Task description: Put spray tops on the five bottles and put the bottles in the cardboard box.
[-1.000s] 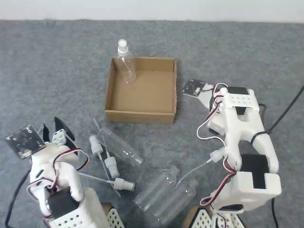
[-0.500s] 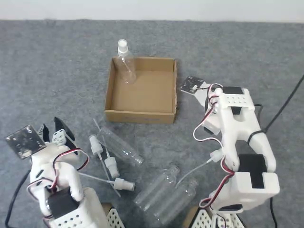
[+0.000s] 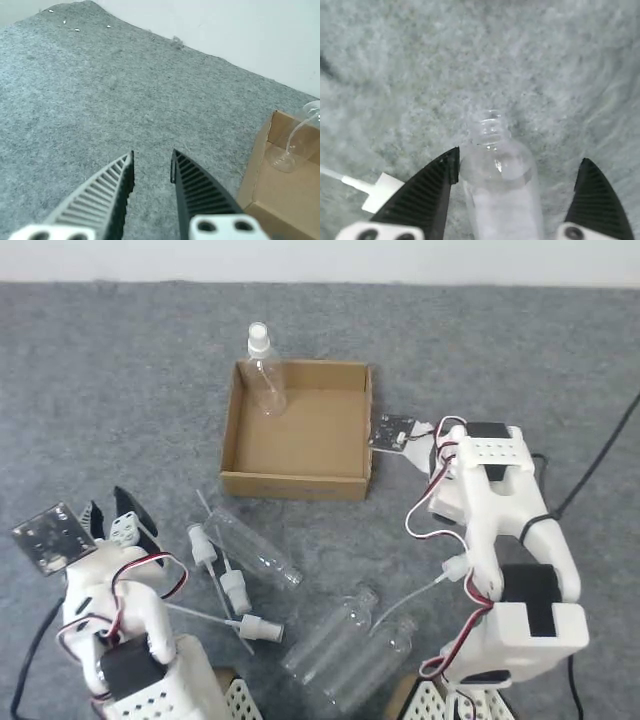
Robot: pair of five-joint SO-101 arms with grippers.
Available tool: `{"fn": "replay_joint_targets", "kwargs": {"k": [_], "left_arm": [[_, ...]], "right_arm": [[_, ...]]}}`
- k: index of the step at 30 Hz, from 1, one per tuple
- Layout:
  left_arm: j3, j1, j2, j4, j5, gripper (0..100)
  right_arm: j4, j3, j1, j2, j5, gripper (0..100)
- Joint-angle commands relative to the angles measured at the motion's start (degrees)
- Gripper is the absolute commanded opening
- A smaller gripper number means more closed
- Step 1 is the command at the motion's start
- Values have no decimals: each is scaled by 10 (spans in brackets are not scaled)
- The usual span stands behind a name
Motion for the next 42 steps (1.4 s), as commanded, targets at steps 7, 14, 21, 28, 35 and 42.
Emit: {"fn": "replay_joint_targets", "kwargs": {"k": [7, 14, 21, 28, 35, 42], "left_arm": [[-7, 0, -7, -18, -4, 116], [-7, 0, -7, -18, -4, 116], [-7, 0, -7, -18, -4, 116], [-7, 0, -7, -18, -4, 116], [-7, 0, -7, -18, -4, 116], [-7, 0, -7, -18, -4, 116]], "right_arm": [[24, -6, 45, -37, 75, 311], [23, -6, 44, -37, 75, 310], [18, -9, 44, 0, 75, 310], [-1, -10, 45, 17, 73, 242], [23, -49, 45, 16, 71, 91], [182, -173, 49, 16, 70, 70]]}}
